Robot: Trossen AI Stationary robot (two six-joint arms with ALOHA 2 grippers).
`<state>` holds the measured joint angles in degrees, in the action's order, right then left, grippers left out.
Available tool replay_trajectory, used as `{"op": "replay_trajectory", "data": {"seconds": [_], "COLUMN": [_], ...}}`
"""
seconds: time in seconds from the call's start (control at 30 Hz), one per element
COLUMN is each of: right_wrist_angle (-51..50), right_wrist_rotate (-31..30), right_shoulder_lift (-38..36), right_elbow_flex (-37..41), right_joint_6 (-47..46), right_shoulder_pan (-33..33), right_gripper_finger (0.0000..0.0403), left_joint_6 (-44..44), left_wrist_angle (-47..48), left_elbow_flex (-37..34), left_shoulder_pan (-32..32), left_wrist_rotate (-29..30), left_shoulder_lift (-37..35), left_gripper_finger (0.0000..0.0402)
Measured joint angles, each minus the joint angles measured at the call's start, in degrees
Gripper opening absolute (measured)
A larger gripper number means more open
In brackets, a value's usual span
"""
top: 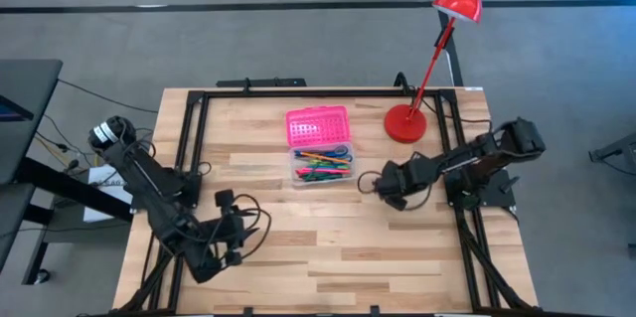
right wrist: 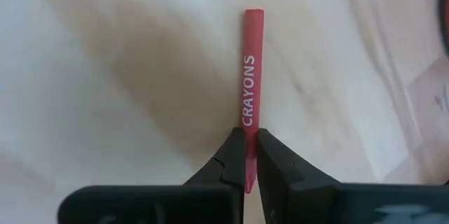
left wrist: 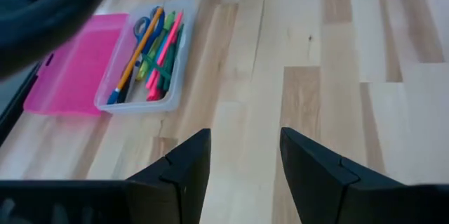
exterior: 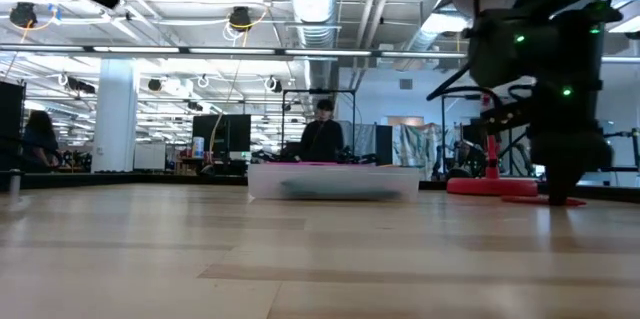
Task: Pick & place school supplies into a supply box
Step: Put the red crayon into the pink supply box
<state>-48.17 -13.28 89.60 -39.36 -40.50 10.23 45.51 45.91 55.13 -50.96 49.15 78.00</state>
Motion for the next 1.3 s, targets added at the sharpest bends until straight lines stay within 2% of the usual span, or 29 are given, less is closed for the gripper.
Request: {"op": "replay_trajectory", "data": {"seconds": [0.23, 0.53, 0.93, 1.2, 1.3], "right_wrist_angle": [0.1, 4.7, 8.4, 8.0, 7.9], "right_wrist_rotate": [-0.1, -0.2, -1.5, -3.4, -6.6], "right_shoulder_lift": [0.1, 0.1, 0.1, 0.1, 0.1], "right_elbow_flex": [-1.3, -2.7, -3.4, -9.7, -13.2], "right_joint_6": [0.2, 4.3, 7.9, 14.2, 18.5], "right_shoulder_pan": [7.1, 11.3, 12.3, 12.3, 12.2], "right_gripper_finger": [0.0009, 0.0007, 0.0003, 0.0003, 0.0003], "left_joint_6": [4.4, 4.9, 8.3, 8.7, 8.7], "left_wrist_angle": [1.8, 3.1, 6.3, 6.3, 6.3], "left_elbow_flex": [0.0, 0.0, 0.0, 0.0, 0.0], "left_shoulder_pan": [-4.5, -5.2, -5.2, -5.2, -5.2], "left_wrist_rotate": [4.6, 7.5, 7.9, 7.9, 7.7], "left_shoulder_lift": [0.0, 0.0, 0.0, 0.0, 0.0], "left_gripper_finger": [0.0167, 0.0167, 0.0167, 0.0167, 0.0167]}}
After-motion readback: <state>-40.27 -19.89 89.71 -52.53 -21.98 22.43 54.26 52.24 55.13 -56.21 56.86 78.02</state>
